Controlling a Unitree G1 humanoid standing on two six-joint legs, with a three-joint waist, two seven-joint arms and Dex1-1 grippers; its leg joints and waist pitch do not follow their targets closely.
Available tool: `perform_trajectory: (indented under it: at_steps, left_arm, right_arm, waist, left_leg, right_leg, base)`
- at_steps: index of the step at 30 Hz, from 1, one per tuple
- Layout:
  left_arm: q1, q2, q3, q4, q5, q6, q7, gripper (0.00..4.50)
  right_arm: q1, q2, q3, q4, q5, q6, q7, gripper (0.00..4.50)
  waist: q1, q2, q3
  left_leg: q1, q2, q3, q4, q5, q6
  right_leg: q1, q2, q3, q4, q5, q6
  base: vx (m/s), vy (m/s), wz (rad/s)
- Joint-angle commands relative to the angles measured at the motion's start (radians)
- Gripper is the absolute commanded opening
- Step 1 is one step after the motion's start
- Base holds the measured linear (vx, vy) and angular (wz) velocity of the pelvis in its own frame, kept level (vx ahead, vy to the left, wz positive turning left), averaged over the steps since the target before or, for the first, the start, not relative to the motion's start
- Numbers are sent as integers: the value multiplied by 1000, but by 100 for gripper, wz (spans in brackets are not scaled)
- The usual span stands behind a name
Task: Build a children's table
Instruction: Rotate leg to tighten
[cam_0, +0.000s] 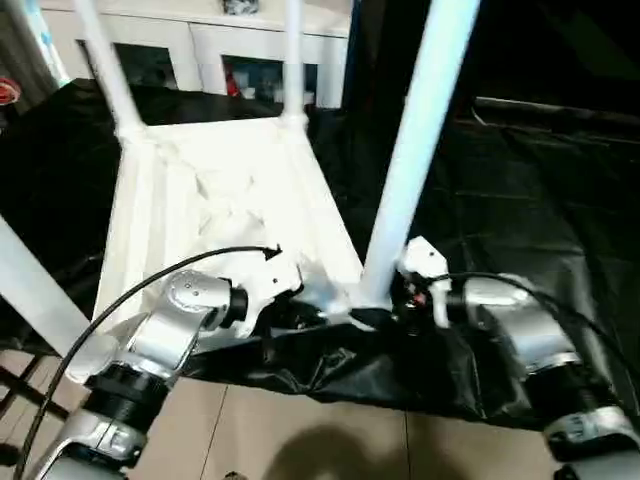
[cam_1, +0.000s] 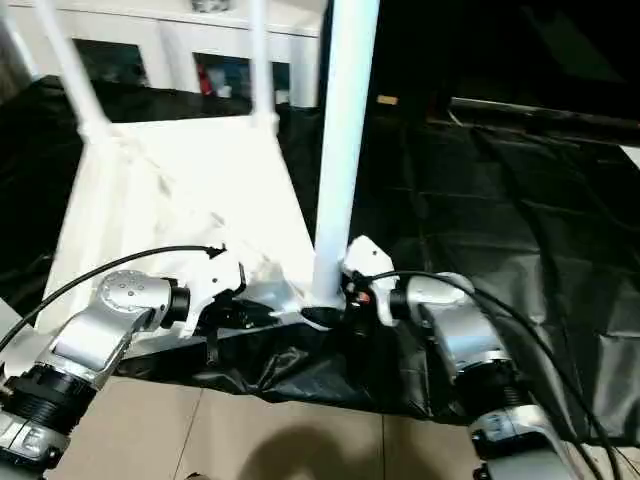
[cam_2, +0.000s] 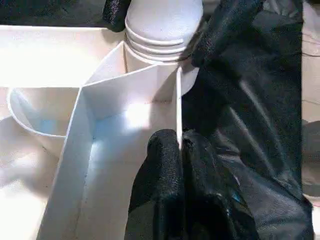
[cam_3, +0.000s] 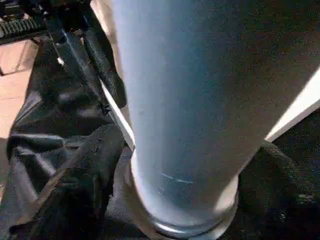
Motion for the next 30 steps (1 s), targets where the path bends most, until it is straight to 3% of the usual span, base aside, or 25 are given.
perform_trajectory:
  at_steps: [1,8,12,14,15,16,17,18,19,20,22,23,26,27,28,29,30]
  left_arm:
    - [-5,-25,-40,-50,-41,-1,-38,0]
    - [-6,-29,-37,-48,-40,-1,-23,0]
    - [-22,-80,-16,-18,-15,1,80,0]
    - [-31,-102,-9,-5,-8,6,120,0]
    - [-44,-136,-3,10,1,18,174,0]
    - [-59,-170,3,27,10,29,227,0]
    - [-65,-182,5,34,13,33,245,0]
    - [-70,-192,7,39,16,36,261,0]
    - [-91,-240,16,63,28,52,339,0]
    - [-99,-256,19,72,33,59,367,0]
    - [-112,-290,24,92,55,70,431,0]
    - [-113,-292,24,93,58,71,438,0]
    - [-114,-305,33,101,64,76,461,0]
    - [-114,-305,32,102,67,72,460,0]
    - [-114,-305,32,104,71,69,462,0]
    - [-109,-299,29,98,71,65,447,0]
    - [-107,-295,28,96,70,63,440,0]
  right_arm:
    - [9,5,42,-30,13,7,59,320]
    - [20,11,59,-39,19,12,69,275]
    - [49,67,44,-53,14,27,-27,271]
    - [53,94,33,-42,4,23,-84,270]
    - [46,141,10,-5,-19,33,-208,270]
    - [40,178,-6,22,-34,39,-297,269]
    - [39,189,-10,30,-37,40,-322,269]
    - [37,200,-15,37,-40,42,-346,269]
    - [26,253,-37,64,-47,59,-453,268]
    - [21,272,-45,73,-50,65,-493,267]
    - [-4,323,-72,101,-53,92,-596,265]
    - [-6,328,-74,103,-53,93,-604,265]
    - [-22,357,-82,114,-58,102,-647,265]
    - [-23,362,-83,110,-55,93,-642,265]
    - [-24,366,-85,108,-55,86,-640,265]
    - [-21,360,-81,100,-56,72,-627,318]
    - [-19,356,-81,97,-54,69,-618,332]
  waist:
    - [0,-8,-62]
    - [2,-11,-64]
    - [2,-13,-62]
    - [-1,-15,-58]
    - [-2,-15,-58]
    - [-7,-11,-53]
    - [-10,-15,-53]
    - [-11,-15,-54]
    - [-11,-8,-52]
    - [-15,-9,-51]
    - [-14,-5,-55]
    - [-17,-6,-54]
    - [-19,-8,-59]
    - [-17,8,-59]
    - [-21,0,-60]
    - [-19,1,-62]
    - [-19,1,-62]
  left_leg:
    - [27,36,0,-59,-121,84]
    - [25,35,-1,-57,-110,83]
    - [25,35,0,-58,-103,86]
    - [27,34,-2,-62,-152,58]
    - [27,34,-2,-63,-165,50]
    - [28,32,-1,-67,-193,31]
    - [28,31,-6,-70,-226,6]
    - [29,32,-6,-70,-236,-1]
    - [32,32,-7,-72,-254,-9]
    - [31,31,-6,-72,-262,-14]
    - [27,30,-10,-72,-247,-16]
    - [27,29,-8,-73,-245,-16]
    - [21,27,-8,-70,-217,-3]
    - [22,27,-11,-70,-214,-4]
    - [21,27,-8,-69,-207,2]
    - [20,27,-8,-69,-192,9]
    - [20,27,-8,-69,-192,9]
  right_leg:
    - [45,-62,26,-54,15,-274]
    - [45,-62,26,-52,6,-264]
    - [43,-62,27,-53,8,-260]
    - [41,-65,26,-64,-88,-244]
    - [41,-65,26,-66,-114,-238]
    - [33,-64,29,-73,-170,-227]
    - [35,-66,27,-78,-244,-205]
    - [35,-67,27,-79,-266,-196]
    - [29,-66,29,-84,-295,-183]
    - [25,-64,31,-86,-303,-178]
    - [30,-65,30,-83,-278,-170]
    - [26,-62,31,-84,-267,-171]
    - [33,-62,29,-80,-212,-174]
    - [33,-63,29,-77,-195,-178]
    - [35,-59,28,-77,-158,-184]
    - [37,-60,27,-74,-126,-192]
    - [37,-60,27,-74,-126,-192]
  base:
    - [0,0,0]
    - [0,0,0]
    - [0,0,0]
    - [0,0,0]
    - [0,0,0]
    - [0,0,0]
    - [0,0,0]
    - [0,0,0]
    - [0,0,0]
    - [0,0,0]
    - [0,0,0]
    - [0,0,0]
    - [0,0,0]
    - [0,0,0]
    - [0,0,0]
    - [0,0,0]
    - [0,0,0]
